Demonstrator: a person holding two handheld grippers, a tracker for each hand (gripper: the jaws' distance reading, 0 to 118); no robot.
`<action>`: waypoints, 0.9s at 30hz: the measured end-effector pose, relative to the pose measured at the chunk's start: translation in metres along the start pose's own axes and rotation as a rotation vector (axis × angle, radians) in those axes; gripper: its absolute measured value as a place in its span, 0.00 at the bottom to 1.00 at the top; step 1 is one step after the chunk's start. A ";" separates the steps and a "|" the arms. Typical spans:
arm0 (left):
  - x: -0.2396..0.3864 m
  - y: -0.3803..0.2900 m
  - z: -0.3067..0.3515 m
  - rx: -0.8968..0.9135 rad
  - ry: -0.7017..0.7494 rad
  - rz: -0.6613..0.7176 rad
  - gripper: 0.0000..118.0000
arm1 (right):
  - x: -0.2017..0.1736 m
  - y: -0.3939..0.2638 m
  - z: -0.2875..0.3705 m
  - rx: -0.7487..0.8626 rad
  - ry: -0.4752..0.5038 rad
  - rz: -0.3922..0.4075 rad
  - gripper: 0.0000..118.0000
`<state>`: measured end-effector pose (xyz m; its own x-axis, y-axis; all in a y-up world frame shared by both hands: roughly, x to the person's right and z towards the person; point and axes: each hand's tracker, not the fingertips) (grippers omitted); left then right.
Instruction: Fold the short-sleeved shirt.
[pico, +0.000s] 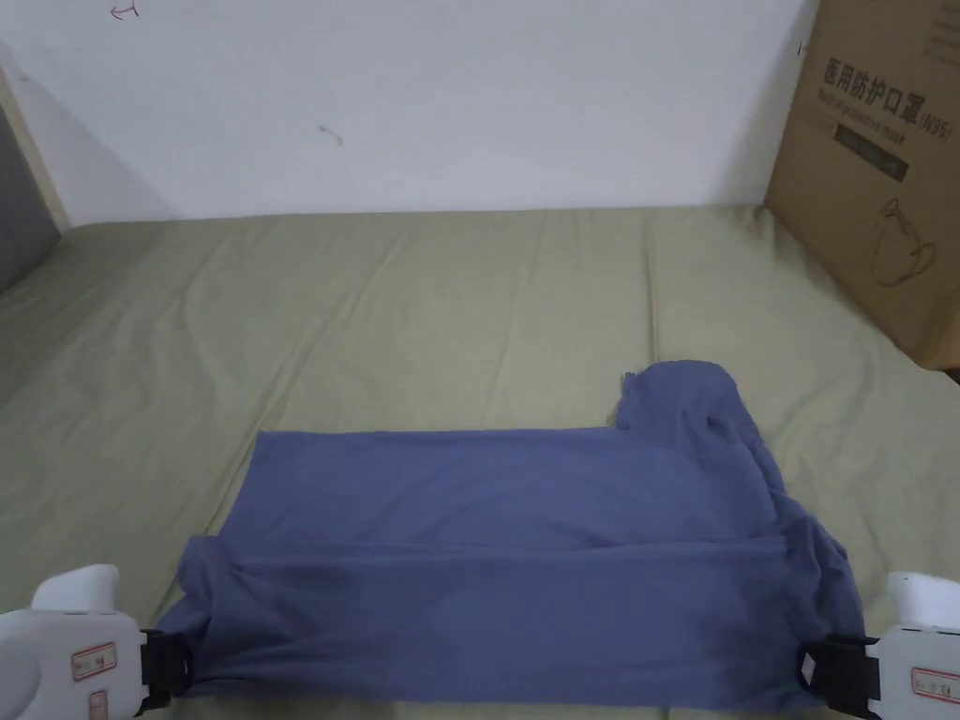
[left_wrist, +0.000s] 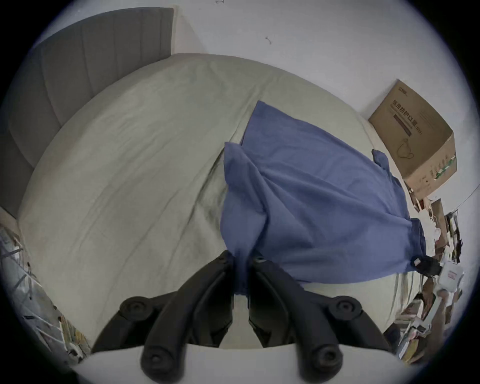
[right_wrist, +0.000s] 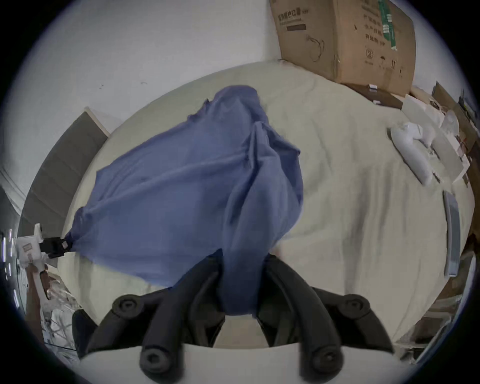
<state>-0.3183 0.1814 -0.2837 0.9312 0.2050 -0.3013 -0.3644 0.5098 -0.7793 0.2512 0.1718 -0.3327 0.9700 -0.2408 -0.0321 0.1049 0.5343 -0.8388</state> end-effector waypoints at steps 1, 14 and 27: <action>-0.001 -0.003 0.008 0.001 -0.005 -0.003 0.07 | -0.001 -0.001 0.009 0.018 0.011 0.020 0.16; -0.031 -0.087 0.062 -0.083 -0.044 0.042 0.07 | 0.019 -0.081 0.067 -0.051 0.054 -0.039 0.16; -0.024 -0.051 0.115 0.253 -0.056 -0.050 0.91 | -0.007 -0.050 0.114 0.345 -0.084 0.114 0.99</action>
<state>-0.3223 0.2466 -0.1735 0.9489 0.2165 -0.2297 -0.3144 0.7120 -0.6279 0.2638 0.2393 -0.2287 0.9929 -0.1039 -0.0579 0.0486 0.7988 -0.5996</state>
